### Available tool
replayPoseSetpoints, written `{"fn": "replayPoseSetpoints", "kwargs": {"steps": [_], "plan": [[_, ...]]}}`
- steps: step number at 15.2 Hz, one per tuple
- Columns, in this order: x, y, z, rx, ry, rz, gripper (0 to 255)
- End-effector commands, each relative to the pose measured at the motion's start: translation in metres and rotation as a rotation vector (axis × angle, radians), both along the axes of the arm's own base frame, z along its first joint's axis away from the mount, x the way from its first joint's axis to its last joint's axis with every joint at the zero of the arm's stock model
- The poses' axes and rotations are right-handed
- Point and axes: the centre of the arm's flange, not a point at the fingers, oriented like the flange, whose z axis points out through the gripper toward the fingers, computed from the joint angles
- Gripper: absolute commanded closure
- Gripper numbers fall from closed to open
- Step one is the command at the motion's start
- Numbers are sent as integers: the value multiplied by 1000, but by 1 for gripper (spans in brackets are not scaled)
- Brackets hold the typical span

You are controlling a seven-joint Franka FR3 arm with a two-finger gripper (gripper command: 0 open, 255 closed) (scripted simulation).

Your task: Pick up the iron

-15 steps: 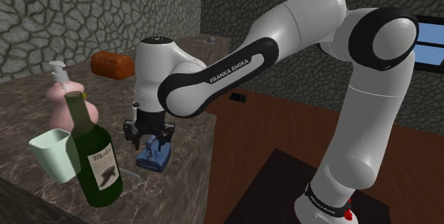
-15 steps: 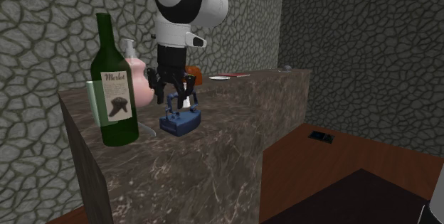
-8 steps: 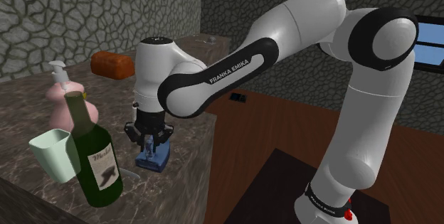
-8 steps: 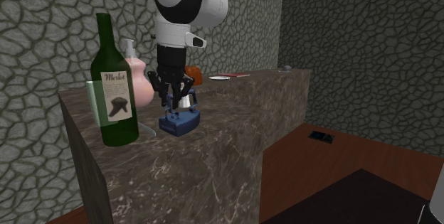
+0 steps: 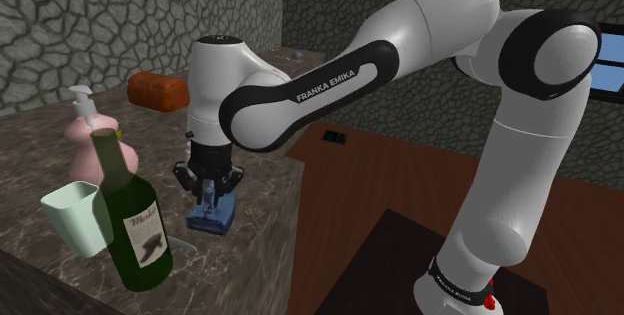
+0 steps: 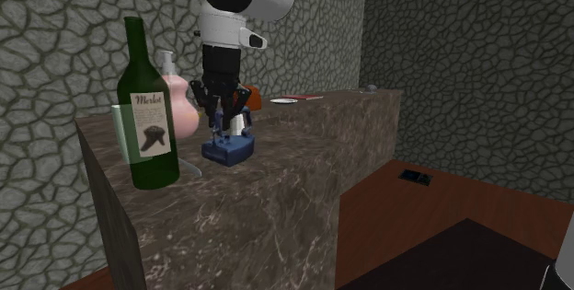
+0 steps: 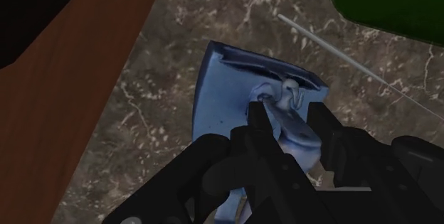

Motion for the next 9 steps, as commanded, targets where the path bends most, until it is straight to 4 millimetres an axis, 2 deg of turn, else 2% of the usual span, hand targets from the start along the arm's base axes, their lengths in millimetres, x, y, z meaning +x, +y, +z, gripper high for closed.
{"fn": "replayPoseSetpoints", "kwargs": {"steps": [1,9], "plan": [[0,0,10,0,0,0,255],[0,0,53,0,0,0,255]]}}
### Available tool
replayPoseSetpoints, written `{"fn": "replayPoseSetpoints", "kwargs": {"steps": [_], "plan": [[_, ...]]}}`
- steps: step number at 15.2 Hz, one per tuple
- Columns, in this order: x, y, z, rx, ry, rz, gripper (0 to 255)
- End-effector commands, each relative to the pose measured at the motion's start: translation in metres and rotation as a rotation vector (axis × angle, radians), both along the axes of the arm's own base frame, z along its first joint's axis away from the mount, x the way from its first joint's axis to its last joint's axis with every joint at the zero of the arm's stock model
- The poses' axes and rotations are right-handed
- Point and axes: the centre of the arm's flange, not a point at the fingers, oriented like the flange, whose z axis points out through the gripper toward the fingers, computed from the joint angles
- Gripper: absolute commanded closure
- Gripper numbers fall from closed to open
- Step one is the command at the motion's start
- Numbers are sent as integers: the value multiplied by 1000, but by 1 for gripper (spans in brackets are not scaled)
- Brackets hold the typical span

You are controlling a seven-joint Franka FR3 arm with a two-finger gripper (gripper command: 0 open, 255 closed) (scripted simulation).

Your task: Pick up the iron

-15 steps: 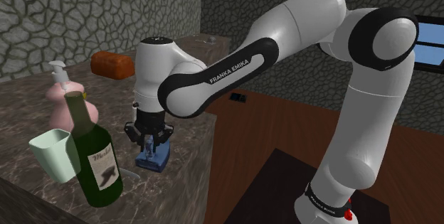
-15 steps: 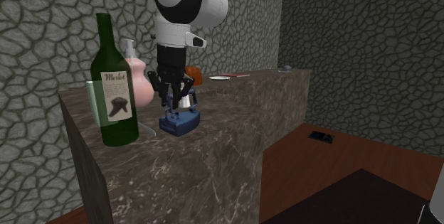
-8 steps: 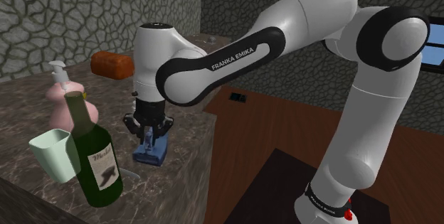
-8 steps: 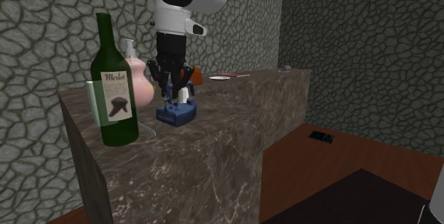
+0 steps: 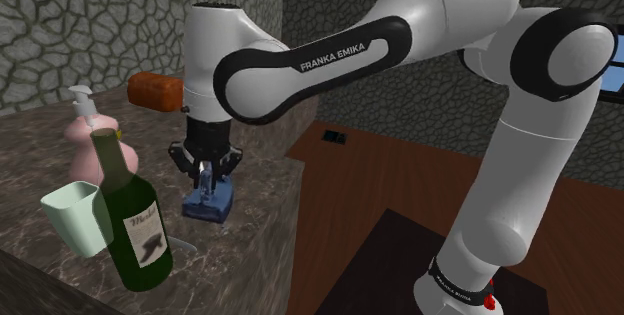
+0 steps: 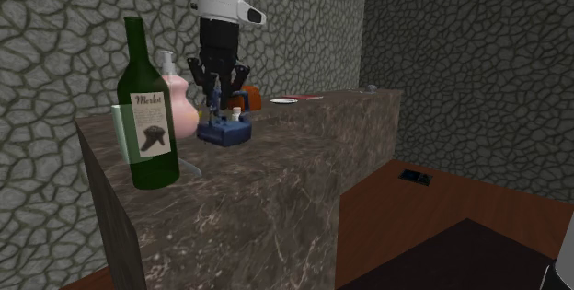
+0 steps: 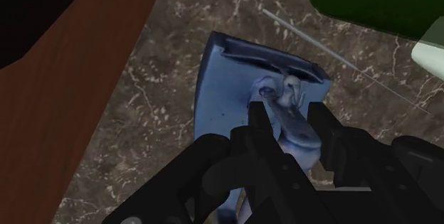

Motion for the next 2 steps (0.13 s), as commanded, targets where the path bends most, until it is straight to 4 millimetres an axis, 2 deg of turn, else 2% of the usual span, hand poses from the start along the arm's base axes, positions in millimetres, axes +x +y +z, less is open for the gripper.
{"fn": "replayPoseSetpoints", "kwargs": {"steps": [1,2], "plan": [[0,-1,7,0,0,0,255],[0,-1,7,0,0,0,255]]}}
